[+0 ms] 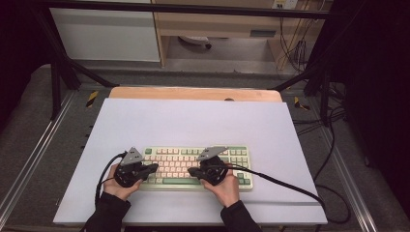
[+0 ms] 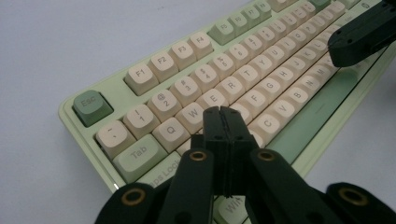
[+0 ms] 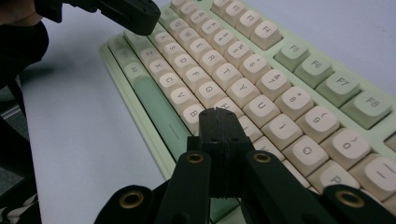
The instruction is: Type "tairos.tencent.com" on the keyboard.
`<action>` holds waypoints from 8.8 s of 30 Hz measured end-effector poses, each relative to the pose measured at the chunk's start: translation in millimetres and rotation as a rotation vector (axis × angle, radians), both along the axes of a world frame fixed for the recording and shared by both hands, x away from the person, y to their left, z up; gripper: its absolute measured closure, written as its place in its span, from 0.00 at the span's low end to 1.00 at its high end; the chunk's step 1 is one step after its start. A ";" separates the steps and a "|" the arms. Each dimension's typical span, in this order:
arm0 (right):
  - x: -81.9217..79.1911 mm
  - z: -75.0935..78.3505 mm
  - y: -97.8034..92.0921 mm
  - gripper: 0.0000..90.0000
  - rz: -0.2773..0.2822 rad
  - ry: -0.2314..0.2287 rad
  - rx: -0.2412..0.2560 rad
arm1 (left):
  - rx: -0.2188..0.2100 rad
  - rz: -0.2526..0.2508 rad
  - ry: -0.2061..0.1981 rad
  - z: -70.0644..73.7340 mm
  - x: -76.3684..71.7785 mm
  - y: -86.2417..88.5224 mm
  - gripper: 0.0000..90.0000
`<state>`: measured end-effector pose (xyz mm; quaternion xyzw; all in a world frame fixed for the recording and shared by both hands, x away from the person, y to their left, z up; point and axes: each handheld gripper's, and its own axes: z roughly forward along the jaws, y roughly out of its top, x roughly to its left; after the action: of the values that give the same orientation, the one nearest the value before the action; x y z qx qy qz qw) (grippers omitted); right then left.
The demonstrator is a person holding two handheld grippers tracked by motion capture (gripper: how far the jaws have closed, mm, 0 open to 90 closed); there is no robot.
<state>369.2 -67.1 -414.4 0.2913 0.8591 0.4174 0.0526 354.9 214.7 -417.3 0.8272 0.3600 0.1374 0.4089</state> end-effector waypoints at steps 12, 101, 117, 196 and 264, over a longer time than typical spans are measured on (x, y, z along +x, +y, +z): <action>-1.0 2.0 -24.6 1.00 -0.032 0.002 0.007 | -0.002 -0.001 -0.002 1.1 -0.6 -0.5 1.00; -10.8 -1.8 -74.5 1.00 -0.091 -0.005 0.025 | 0.040 -0.047 0.001 -1.2 22.9 -58.7 1.00; -11.0 0.1 -73.9 1.00 -0.096 -0.001 0.034 | 0.025 -0.038 -0.013 4.9 8.9 -35.3 1.00; -1.4 1.3 -68.2 1.00 -0.096 -0.011 0.020 | -0.010 -0.018 -0.004 -1.2 -7.0 -6.9 0.99; -0.8 6.6 -71.5 1.00 -0.118 -0.017 0.047 | 0.005 -0.037 -0.018 -1.5 -15.0 -5.9 0.99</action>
<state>368.4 -138.6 -407.8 0.3389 0.8300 0.4362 0.0775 339.9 208.8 -418.8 0.8336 0.3404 0.1382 0.4125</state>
